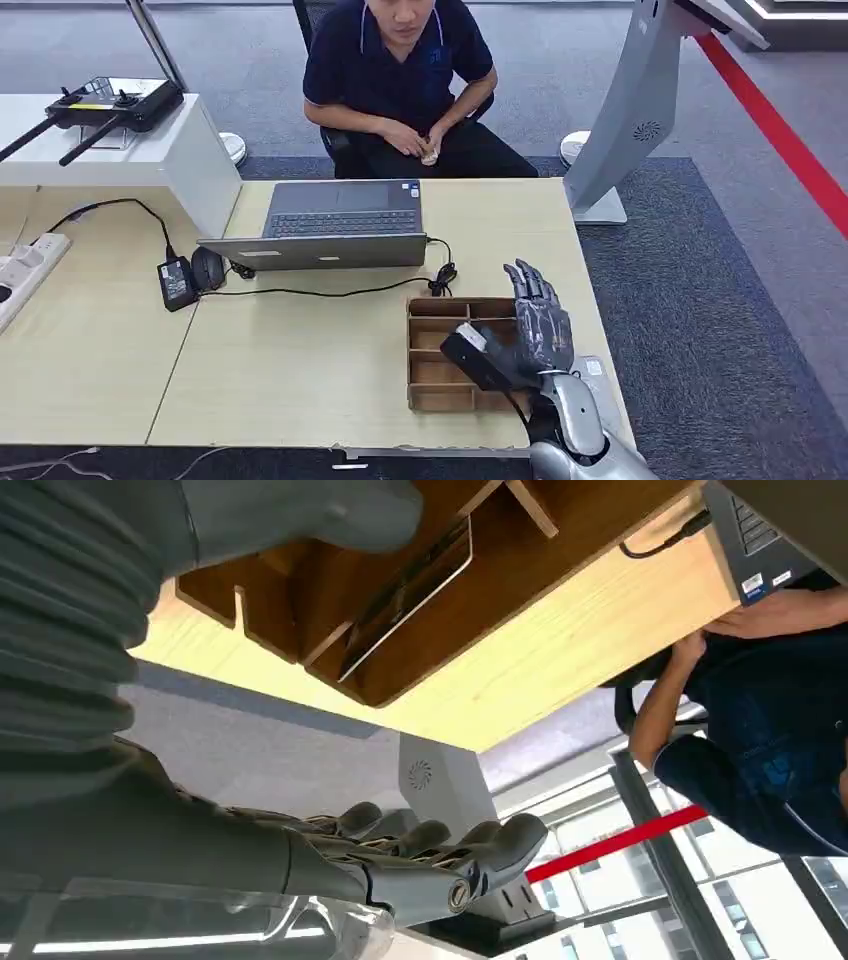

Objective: Pass the card to the sensor for recognition and then transmit it.

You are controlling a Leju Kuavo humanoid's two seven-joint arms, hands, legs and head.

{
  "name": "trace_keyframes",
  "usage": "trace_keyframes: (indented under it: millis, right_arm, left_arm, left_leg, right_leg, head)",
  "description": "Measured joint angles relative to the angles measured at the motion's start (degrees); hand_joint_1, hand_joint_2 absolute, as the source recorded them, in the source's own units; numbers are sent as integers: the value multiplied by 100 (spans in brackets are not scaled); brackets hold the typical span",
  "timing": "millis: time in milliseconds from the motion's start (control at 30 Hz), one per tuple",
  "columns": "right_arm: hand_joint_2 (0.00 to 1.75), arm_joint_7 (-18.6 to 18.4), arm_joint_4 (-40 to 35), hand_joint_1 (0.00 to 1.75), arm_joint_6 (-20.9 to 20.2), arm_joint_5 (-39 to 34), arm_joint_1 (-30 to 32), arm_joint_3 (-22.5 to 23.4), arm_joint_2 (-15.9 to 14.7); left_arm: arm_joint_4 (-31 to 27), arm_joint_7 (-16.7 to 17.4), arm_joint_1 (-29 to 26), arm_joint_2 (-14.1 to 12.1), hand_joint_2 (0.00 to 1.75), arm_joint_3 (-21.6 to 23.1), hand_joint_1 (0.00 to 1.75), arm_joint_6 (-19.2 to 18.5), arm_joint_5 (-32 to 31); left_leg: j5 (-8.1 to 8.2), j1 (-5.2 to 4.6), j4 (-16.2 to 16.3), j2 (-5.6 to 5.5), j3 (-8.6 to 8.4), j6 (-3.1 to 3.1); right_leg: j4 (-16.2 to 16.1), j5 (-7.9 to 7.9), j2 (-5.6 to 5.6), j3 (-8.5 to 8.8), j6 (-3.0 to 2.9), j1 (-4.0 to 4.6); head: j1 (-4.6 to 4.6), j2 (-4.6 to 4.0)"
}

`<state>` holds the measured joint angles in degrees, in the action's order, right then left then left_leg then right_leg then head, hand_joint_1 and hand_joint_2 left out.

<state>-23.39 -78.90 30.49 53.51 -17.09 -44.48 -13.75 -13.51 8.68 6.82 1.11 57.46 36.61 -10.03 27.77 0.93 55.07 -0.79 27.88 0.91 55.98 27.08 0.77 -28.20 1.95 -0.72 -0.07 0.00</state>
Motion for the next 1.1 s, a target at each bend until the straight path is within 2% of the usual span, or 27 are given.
trace_keyframes:
  millis: [1100]
  right_arm:
    - [175,-118,-2,35,-92,48,13,-4,-103]
  left_arm:
    - [0,-15,-3,0,175,0,0,9,-17]
  left_leg:
    - [0,0,0,0,0,0]
  right_leg:
    - [0,0,0,0,0,0]
  head:
    - [-2,0]
